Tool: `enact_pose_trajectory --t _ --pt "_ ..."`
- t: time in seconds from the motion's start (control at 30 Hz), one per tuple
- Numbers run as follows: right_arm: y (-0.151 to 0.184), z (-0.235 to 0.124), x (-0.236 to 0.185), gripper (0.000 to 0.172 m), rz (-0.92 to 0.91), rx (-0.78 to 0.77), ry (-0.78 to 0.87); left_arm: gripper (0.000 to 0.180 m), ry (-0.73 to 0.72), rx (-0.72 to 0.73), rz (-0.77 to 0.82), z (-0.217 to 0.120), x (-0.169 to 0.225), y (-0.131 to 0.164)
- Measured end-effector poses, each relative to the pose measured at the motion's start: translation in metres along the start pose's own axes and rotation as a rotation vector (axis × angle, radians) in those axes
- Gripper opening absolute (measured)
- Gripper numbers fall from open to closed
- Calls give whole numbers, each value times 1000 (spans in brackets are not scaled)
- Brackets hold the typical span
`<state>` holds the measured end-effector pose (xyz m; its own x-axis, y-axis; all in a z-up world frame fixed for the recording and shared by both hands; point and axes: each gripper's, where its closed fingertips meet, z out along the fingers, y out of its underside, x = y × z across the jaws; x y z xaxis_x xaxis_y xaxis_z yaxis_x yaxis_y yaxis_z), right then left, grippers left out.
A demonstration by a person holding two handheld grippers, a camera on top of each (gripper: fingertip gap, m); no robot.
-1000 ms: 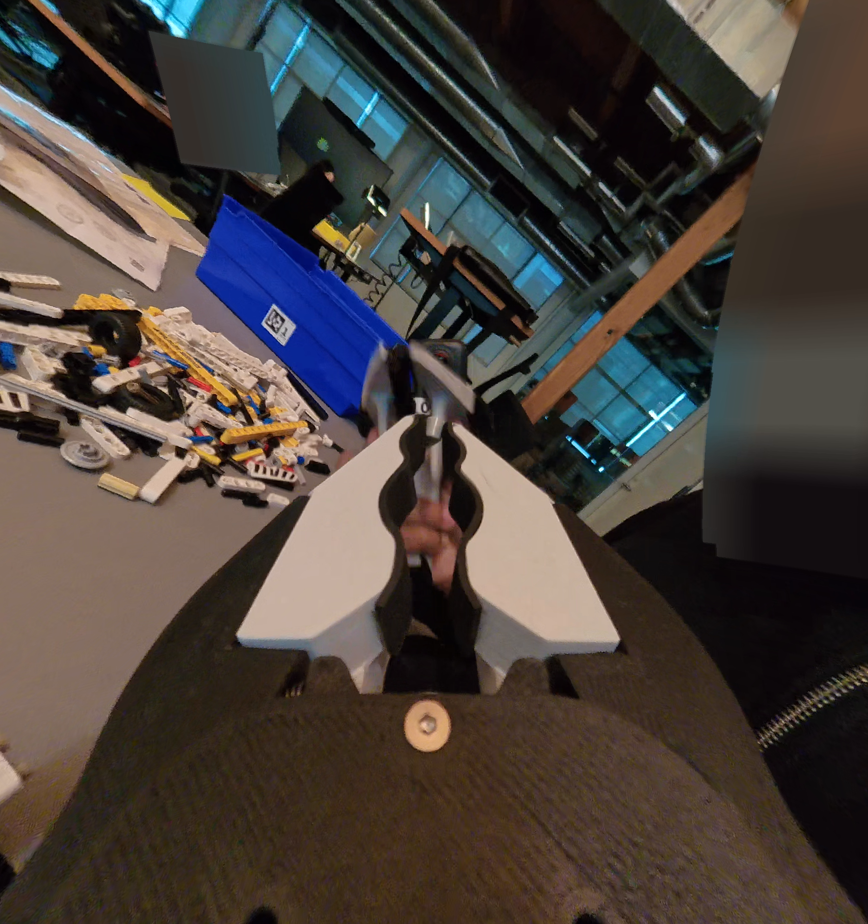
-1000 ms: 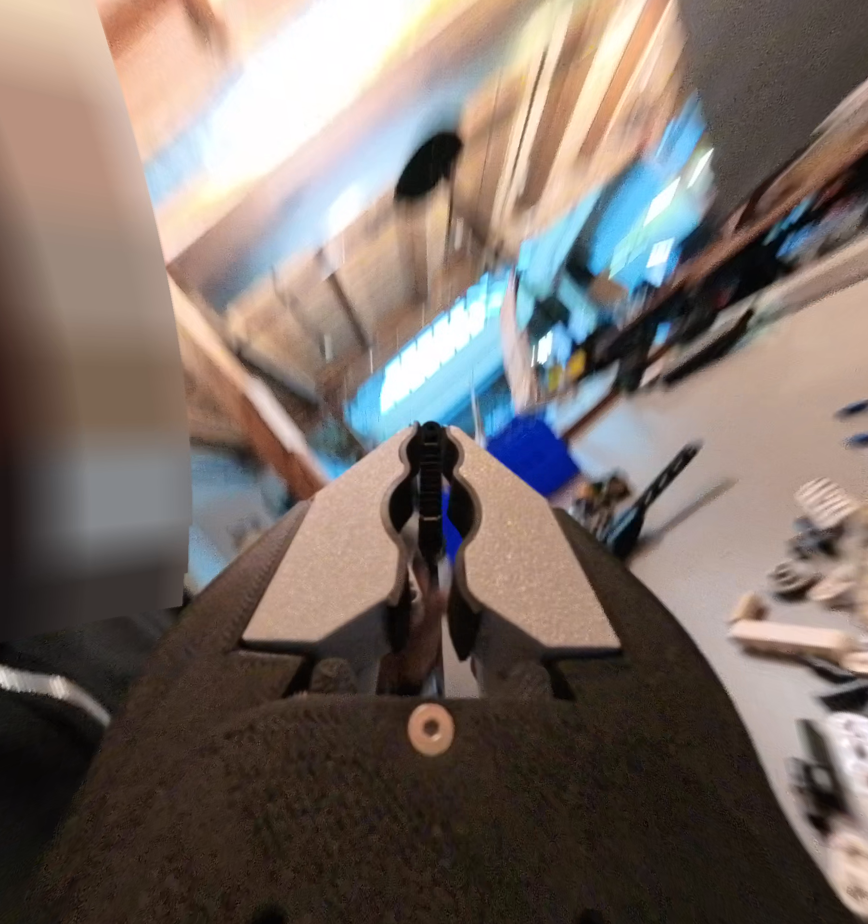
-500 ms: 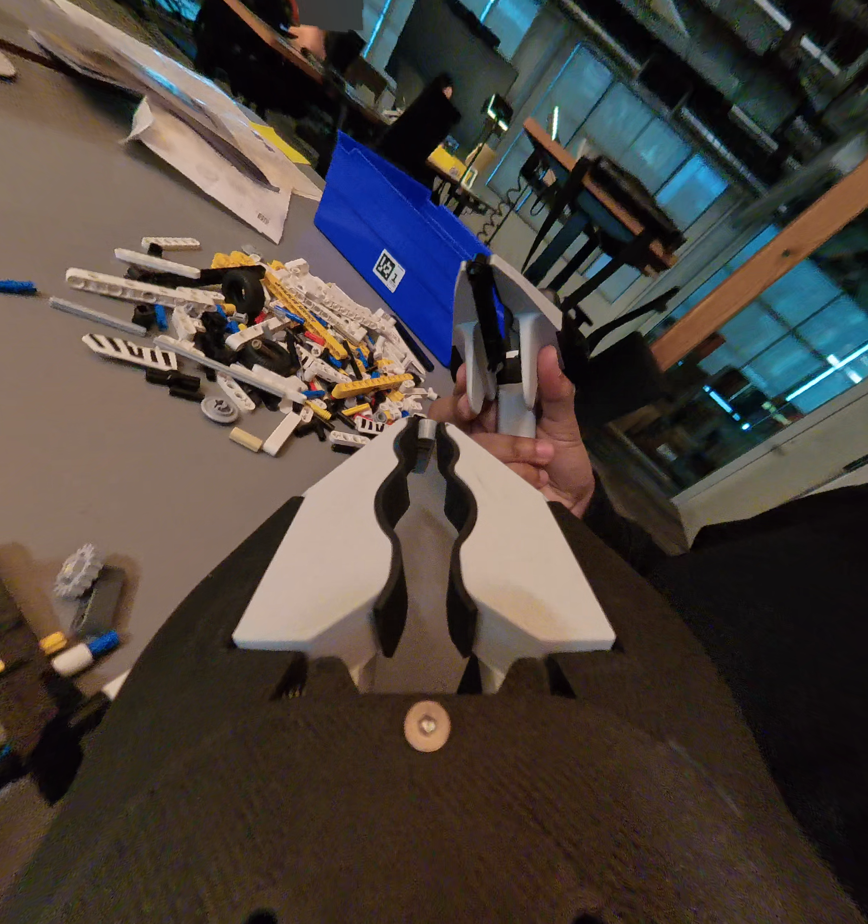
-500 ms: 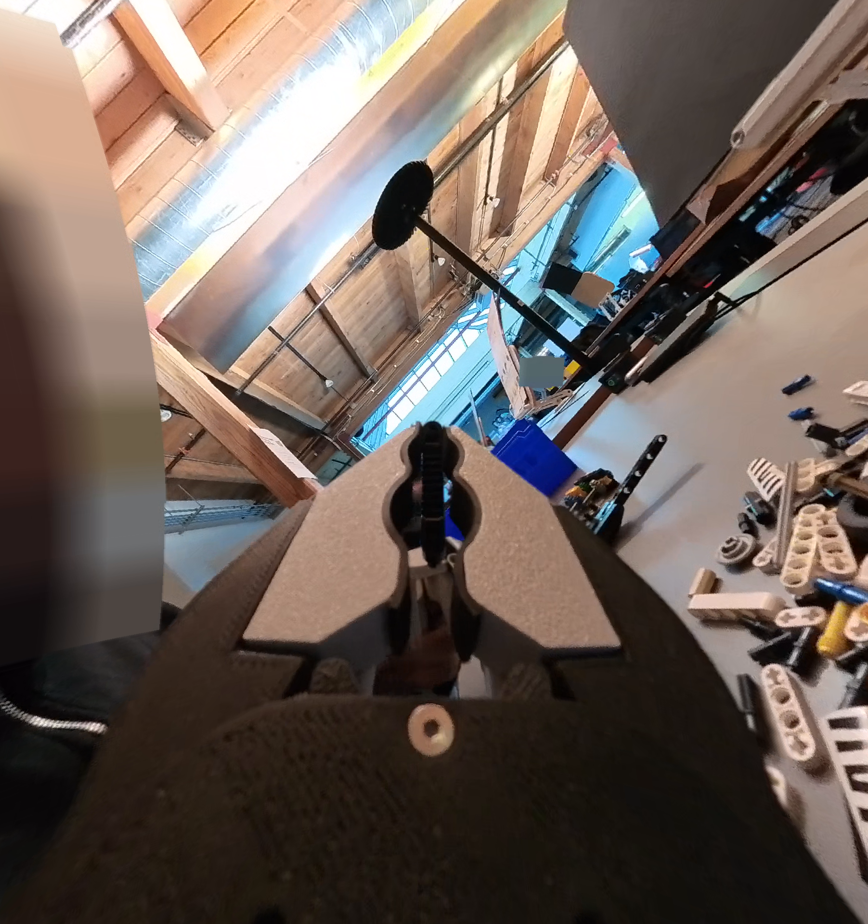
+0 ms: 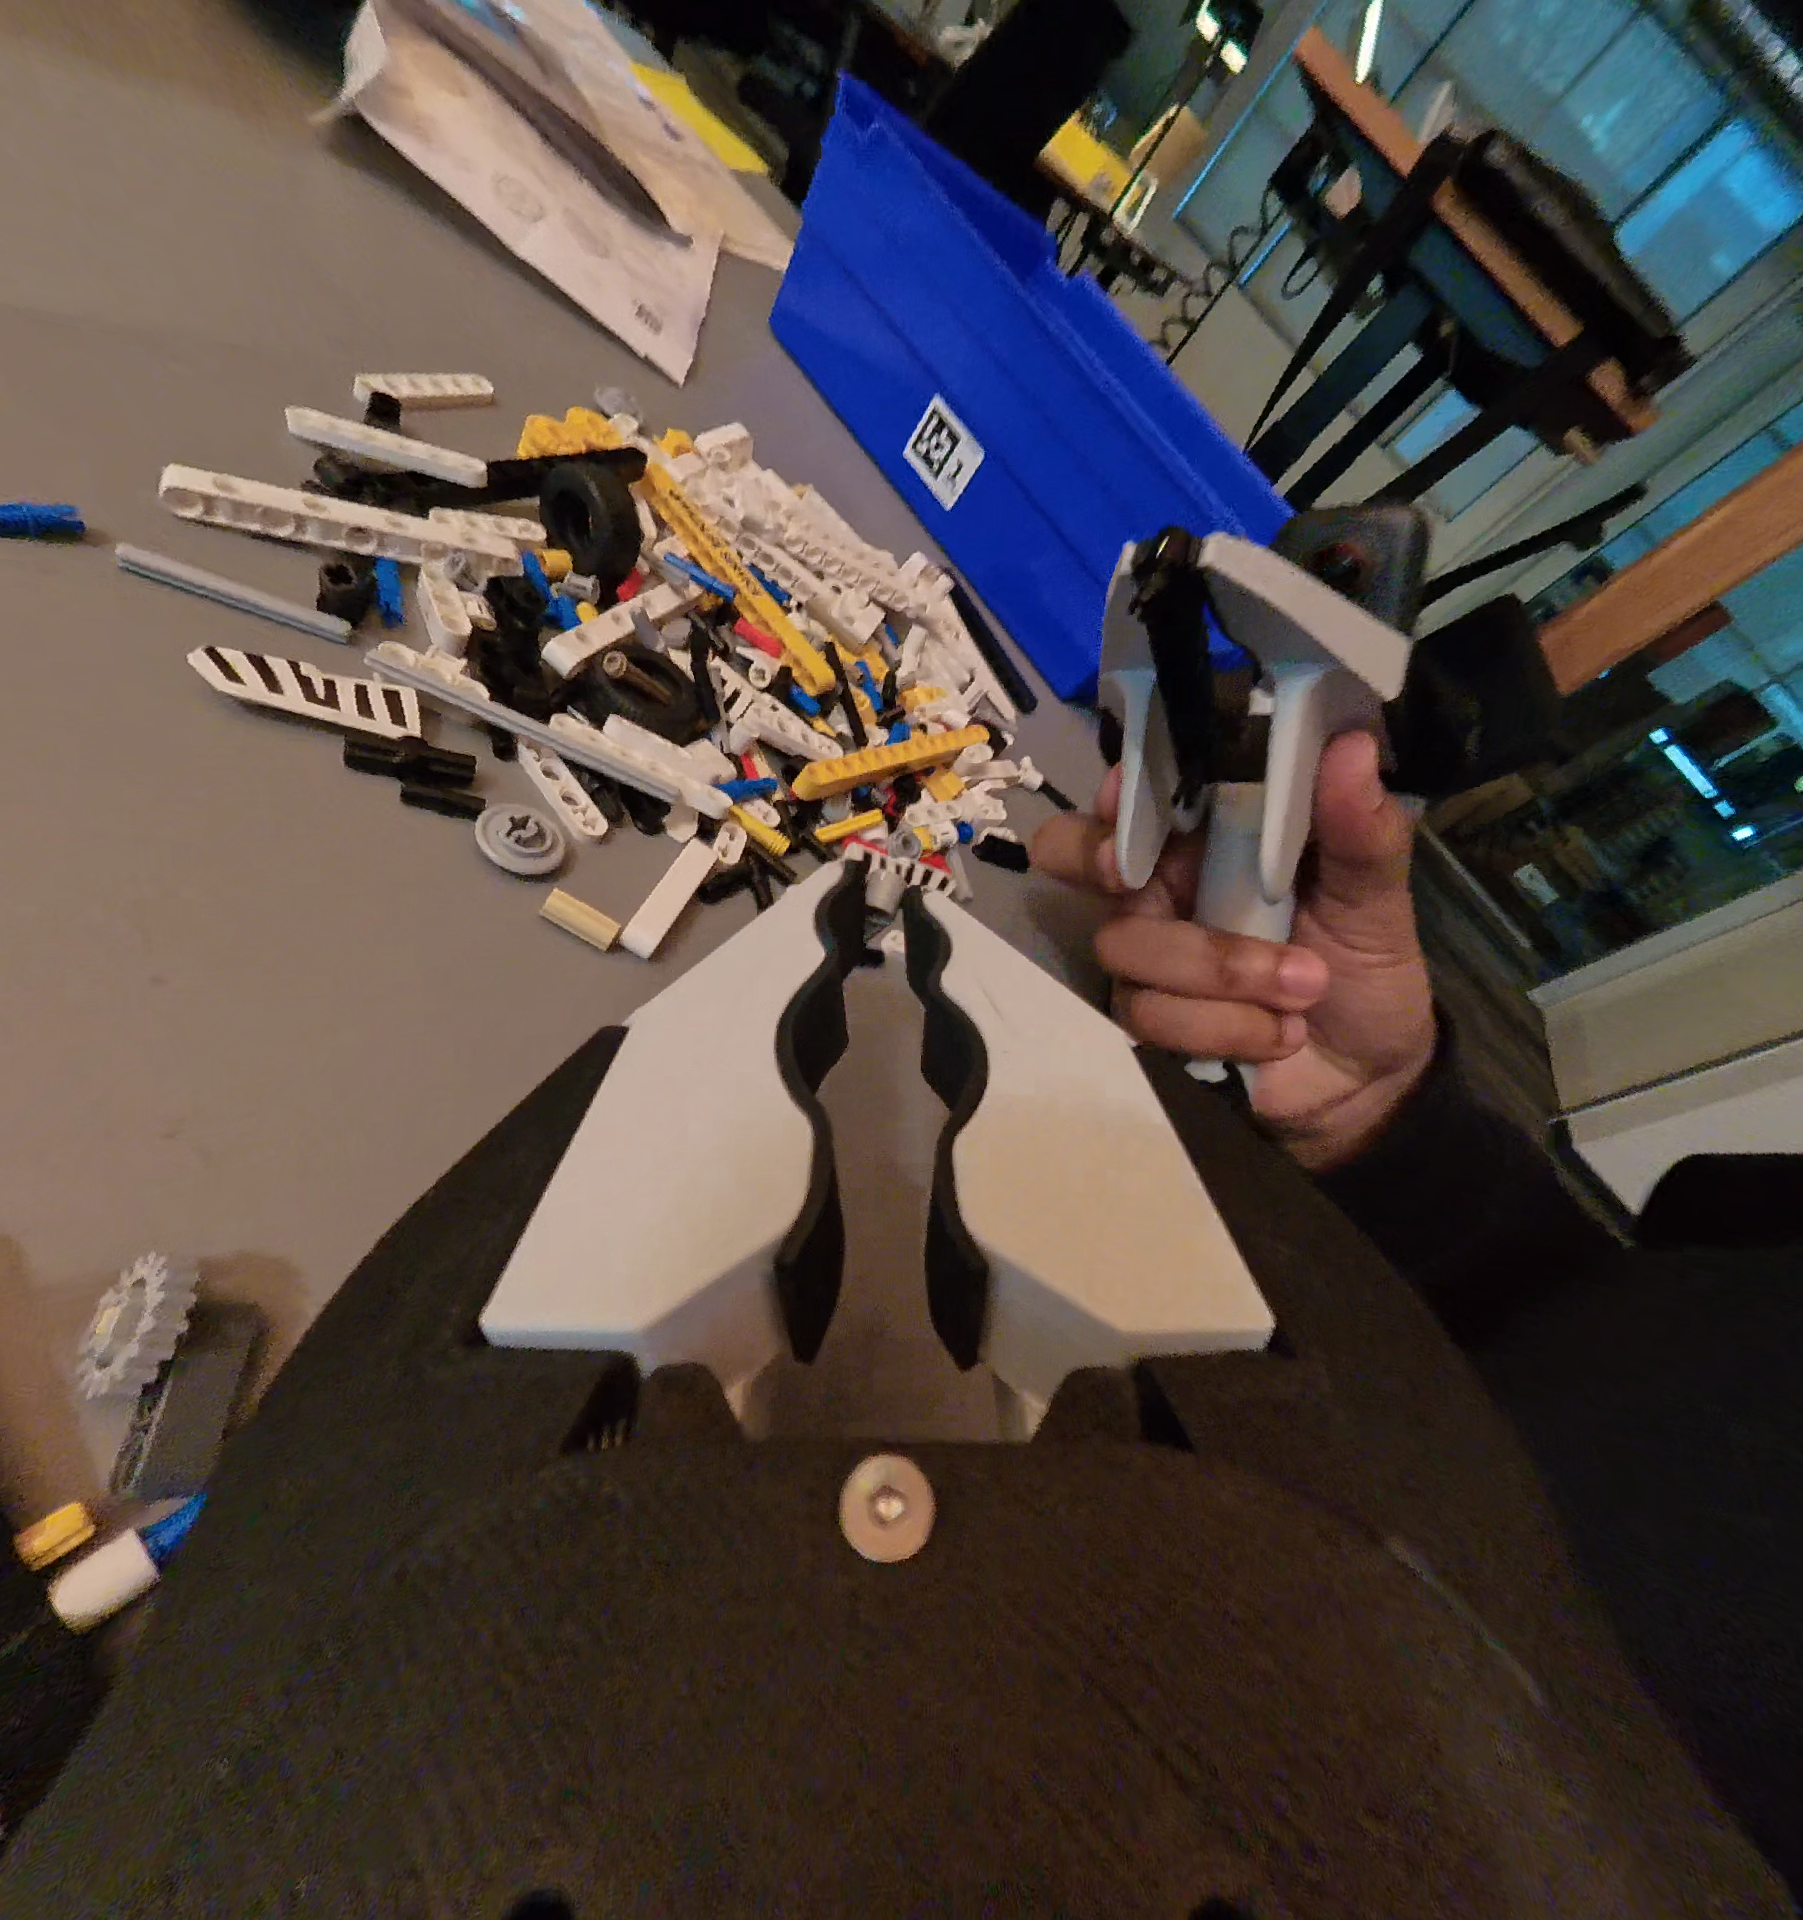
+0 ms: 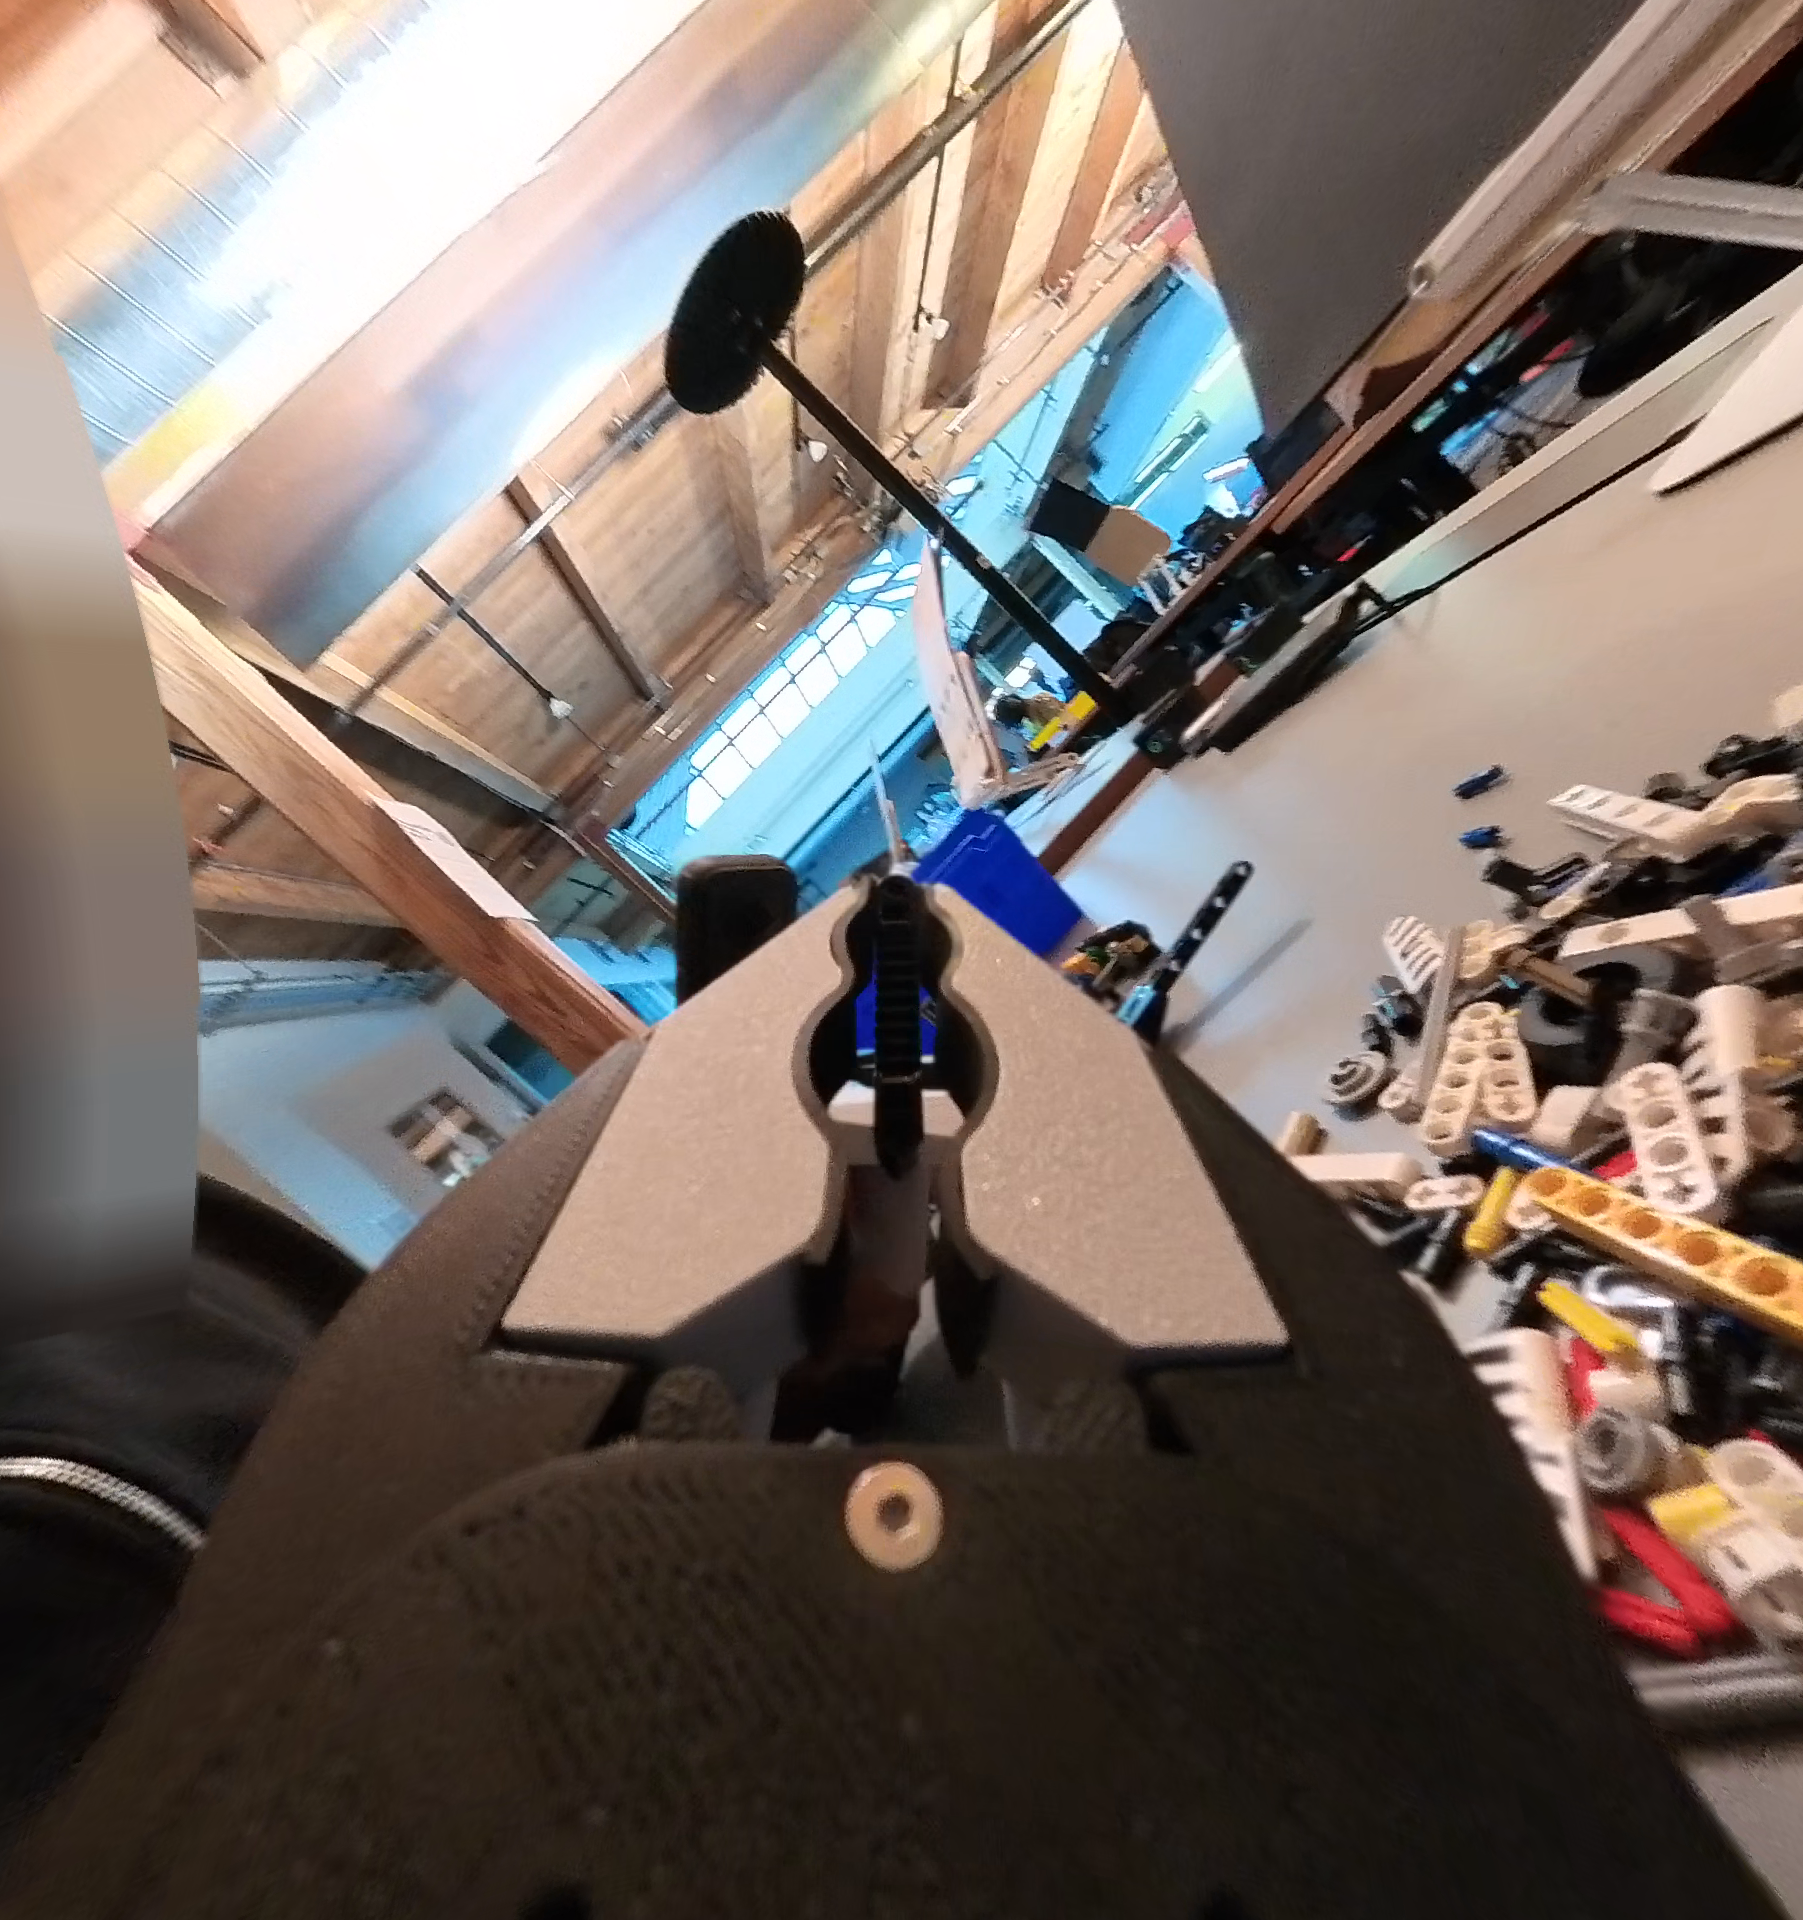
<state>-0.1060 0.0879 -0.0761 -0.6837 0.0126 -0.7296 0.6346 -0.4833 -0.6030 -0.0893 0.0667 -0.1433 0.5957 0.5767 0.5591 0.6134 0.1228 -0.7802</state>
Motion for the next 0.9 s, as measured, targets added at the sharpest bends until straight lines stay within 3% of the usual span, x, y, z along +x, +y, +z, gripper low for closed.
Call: enact_pose_trajectory --t 0.13,0.2,0.37,0.47,0.67,0.9 --pt "-1 -4 6 5 -60 -23 54 5 -69 -47 46 5 -9 7" --pt "-1 -6 10 5 -63 -28 71 16 -76 -54 60 3 -11 5" --pt "5 -5 13 4 -62 -55 91 30 -33 33 121 -5 0 -16" --pt "18 2 9 4 -88 -120 96 26 -34 69 268 -7 15 -21" --pt "36 12 6 4 -111 -182 99 4 -255 69 618 -8 13 -20" --pt "42 15 9 4 -184 -200 153 2 -267 58 635 -9 11 -15"
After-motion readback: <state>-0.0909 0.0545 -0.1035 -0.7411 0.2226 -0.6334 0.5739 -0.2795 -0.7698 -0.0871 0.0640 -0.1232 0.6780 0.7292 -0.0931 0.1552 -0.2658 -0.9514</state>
